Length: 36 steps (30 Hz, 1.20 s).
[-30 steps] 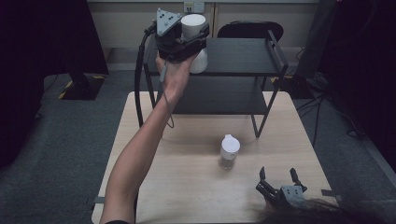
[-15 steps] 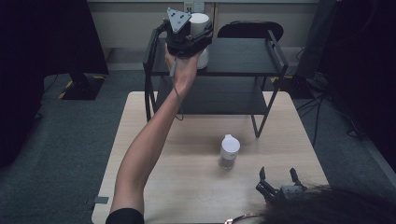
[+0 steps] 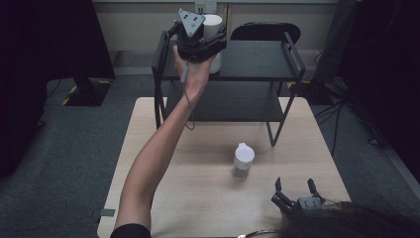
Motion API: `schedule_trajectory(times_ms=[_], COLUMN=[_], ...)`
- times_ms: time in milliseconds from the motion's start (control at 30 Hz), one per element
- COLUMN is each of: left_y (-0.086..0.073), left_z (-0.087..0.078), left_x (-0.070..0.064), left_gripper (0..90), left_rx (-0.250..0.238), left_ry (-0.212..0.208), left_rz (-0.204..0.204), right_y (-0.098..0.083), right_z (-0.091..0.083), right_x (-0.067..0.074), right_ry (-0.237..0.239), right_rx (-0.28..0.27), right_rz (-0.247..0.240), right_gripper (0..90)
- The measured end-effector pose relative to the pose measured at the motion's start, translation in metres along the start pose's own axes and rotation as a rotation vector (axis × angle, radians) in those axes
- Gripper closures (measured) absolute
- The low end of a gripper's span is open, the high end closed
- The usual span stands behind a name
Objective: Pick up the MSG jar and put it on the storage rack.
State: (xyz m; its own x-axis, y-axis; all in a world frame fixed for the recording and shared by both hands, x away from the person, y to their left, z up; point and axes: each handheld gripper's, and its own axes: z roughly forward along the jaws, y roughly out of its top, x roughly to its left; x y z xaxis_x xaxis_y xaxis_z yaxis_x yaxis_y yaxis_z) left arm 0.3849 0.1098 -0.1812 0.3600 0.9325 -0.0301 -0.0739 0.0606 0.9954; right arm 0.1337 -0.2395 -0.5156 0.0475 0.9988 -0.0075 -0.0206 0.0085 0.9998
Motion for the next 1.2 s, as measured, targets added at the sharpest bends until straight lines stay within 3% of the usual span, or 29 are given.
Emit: schedule_trajectory(times_ms=[100, 233, 300, 400, 733, 933, 1067, 1200], left_y=[0.000, 0.001, -0.001, 0.000, -0.001, -0.002, -0.002, -0.008], left_z=[-0.001, -0.003, -0.005, -0.005, -0.020, -0.031, -0.040, -0.052], left_x=[0.000, 0.001, 0.002, 0.007, 0.007, 0.004, 0.004, 0.005], left_gripper=[4.5, 0.4, 0.1, 0.0, 0.0, 0.0, 0.0, 0.0], left_rx=[-0.007, 0.007, -0.004, 0.016, -0.007, -0.007, 0.002, -0.012], left_ry=[0.021, 0.007, -0.002, -0.031, -0.051, -0.045, -0.035, -0.033], left_rz=[0.004, 0.021, 0.031, 0.002, 0.001, 0.019, -0.008, -0.008], right_y=[0.000, 0.000, 0.000, 0.000, 0.000, 0.000, 0.000, 0.000], right_z=[0.000, 0.000, 0.000, 0.000, 0.000, 0.000, 0.000, 0.000], right_x=[0.000, 0.000, 0.000, 0.000, 0.000, 0.000, 0.000, 0.000], right_ry=[-0.001, -0.001, 0.000, 0.000, 0.000, 0.000, 0.000, 0.000], right_rx=[0.000, 0.000, 0.000, 0.000, -0.001, -0.001, -0.001, -0.001], right_rz=[0.000, 0.000, 0.000, 0.000, 0.000, 0.000, 0.000, -0.002], right_gripper=[0.0, 0.0, 0.0, 0.0, 0.0, 0.0, 0.0, 0.0])
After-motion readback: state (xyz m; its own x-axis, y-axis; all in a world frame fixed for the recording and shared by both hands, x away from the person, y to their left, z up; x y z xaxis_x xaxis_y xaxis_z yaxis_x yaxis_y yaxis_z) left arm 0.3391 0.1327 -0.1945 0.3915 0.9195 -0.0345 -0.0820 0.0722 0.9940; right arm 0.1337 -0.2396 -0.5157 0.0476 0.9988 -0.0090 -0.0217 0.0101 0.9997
